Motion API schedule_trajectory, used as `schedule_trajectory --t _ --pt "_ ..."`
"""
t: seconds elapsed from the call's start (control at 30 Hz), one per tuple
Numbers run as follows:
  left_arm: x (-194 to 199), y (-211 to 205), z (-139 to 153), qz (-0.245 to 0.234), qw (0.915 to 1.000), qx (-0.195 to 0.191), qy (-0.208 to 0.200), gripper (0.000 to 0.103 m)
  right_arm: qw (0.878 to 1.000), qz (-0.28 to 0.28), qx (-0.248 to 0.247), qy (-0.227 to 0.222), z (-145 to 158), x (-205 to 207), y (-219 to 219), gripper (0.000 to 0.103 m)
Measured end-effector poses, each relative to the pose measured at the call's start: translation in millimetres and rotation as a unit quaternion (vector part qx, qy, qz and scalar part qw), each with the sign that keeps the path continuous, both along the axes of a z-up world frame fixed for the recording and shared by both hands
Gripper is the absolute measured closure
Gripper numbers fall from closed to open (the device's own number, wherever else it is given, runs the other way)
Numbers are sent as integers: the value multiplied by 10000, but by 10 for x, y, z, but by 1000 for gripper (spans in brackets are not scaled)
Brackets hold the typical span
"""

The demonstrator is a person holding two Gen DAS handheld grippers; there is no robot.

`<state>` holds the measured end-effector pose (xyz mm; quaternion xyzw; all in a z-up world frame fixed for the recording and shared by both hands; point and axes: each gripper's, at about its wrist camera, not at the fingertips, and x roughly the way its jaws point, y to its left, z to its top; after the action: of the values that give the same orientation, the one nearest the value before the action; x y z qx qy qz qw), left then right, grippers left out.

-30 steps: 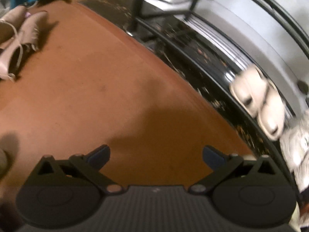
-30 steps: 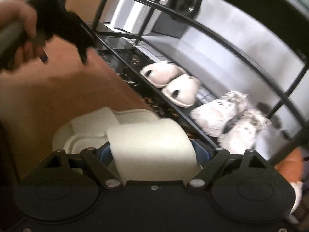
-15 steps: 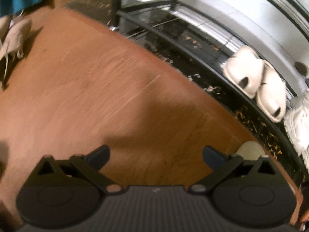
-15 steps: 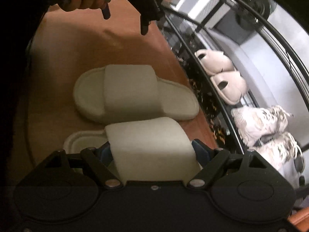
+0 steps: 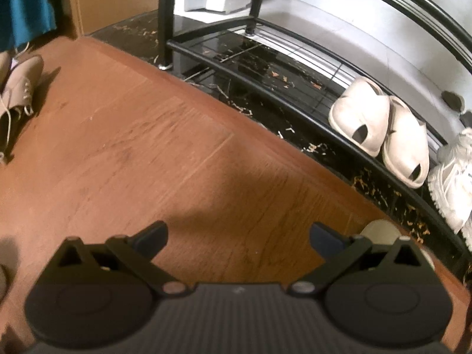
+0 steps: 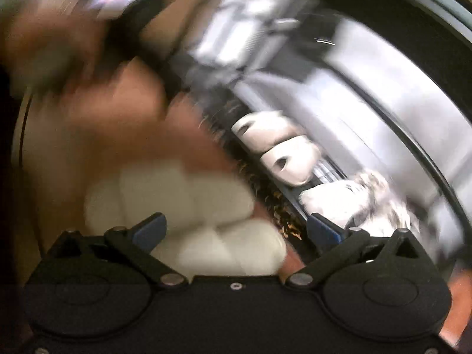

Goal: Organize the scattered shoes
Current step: 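Lower the held slide beside the first slide and open the right tool, then push the two cream slides together with the right tool to align them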

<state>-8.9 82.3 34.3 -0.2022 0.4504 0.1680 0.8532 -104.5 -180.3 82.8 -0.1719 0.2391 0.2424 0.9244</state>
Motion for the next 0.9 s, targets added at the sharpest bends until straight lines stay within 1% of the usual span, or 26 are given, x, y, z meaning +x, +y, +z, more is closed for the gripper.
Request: schedule_trajectory --t 0.03,0.07,0.1,0.13,0.17,0.2,0.23,0.27,0.3,0.33,0.47,0.53,0.57,0.6,0.67,0.77,0.8,0.9 --pt "1 11 -3 20 10000 -24 17 1 9978 -416 484 151 40 -7 11 0" --pt "-6 27 -5 57 10000 -47 27 1 9898 -1024 912 387 34 -12 34 0" --pt "-14 42 -8 95 9999 -69 36 1 9730 -1722 1401 627 -28 -51 44 0" --pt "-22 57 -8 132 9999 -93 41 1 9473 -2423 1919 846 -113 -108 44 0" --pt "-32 71 0 167 9998 -120 27 1 9229 -2861 2359 1035 -222 -183 52 0" --pt "-41 85 8 204 9997 -147 13 1 9005 -3144 2753 1205 -345 -267 66 0" --pt "-46 99 12 240 9996 -177 -2 1 8883 -3353 2855 1305 -466 -331 119 1" --pt "-51 105 16 256 9995 -192 -11 1 8886 -3412 2772 1312 -536 -360 167 2" --pt "-55 107 18 256 9995 -194 -21 1 8961 -3361 2579 1325 -619 -370 235 2" --pt "-59 105 20 244 9995 -184 -29 1 8985 -3297 2503 1459 -684 -350 264 4" --pt "-48 110 9 244 9995 -216 -13 1 8909 -3200 2724 1723 -760 -316 178 5" --pt "-35 121 -4 258 9993 -263 17 1 8815 -3249 2723 2082 -846 -285 141 5" --pt "-38 124 -6 248 9993 -267 25 1 8799 -3263 2685 2173 -860 -245 132 5" --pt "-38 122 -6 231 9994 -262 28 1 8810 -3223 2632 2251 -866 -171 141 5" --pt "-39 120 -7 222 9994 -260 28 1 8900 -3040 2462 2343 -881 -109 165 5" --pt "-35 124 -16 226 9993 -279 39 1 9171 -2628 1911 2311 -866 -60 274 5" --pt "-33 124 -21 218 9994 -281 52 1 9230 -2513 1840 2260 -840 -72 292 5" --pt "-30 127 -24 220 9993 -295 61 1 9285 -2385 2157 1855 -683 -91 232 5"
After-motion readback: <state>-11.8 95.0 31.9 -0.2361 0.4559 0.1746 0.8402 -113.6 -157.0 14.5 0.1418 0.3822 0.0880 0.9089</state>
